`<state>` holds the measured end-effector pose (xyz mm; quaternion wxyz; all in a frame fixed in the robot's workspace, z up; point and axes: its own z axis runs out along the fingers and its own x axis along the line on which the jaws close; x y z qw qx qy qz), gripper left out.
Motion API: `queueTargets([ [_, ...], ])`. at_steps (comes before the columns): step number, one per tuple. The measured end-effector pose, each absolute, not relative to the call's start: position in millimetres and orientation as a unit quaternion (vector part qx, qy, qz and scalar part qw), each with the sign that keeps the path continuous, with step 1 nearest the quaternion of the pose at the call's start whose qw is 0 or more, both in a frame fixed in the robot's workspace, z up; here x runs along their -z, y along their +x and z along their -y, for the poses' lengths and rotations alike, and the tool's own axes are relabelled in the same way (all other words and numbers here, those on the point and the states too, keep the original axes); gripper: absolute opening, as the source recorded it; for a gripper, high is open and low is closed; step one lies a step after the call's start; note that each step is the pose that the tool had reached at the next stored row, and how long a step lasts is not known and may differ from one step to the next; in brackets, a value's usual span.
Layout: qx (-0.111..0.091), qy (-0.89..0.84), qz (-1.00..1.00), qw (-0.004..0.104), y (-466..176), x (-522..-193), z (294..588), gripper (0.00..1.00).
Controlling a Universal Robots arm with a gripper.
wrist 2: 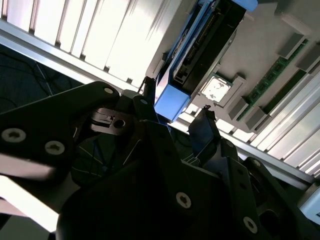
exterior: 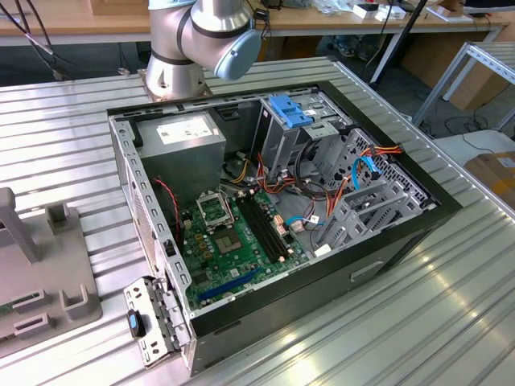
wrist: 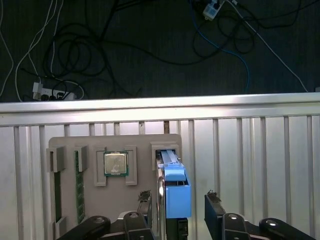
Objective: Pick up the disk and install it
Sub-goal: 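Pick up the disk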
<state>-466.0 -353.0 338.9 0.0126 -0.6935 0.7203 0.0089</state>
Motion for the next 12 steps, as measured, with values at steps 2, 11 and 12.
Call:
queueTargets([
  [2,-0.009,-0.693,-0.720,0.013,-466.0,-338.9,352.9,0.54],
  [11,-0.009,-0.693,-0.720,0.013,-466.0,-336.7,353.0,0.54],
  [12,-0.009,-0.693,-0.720,0.013,-466.0,-335.0,352.9,0.54],
])
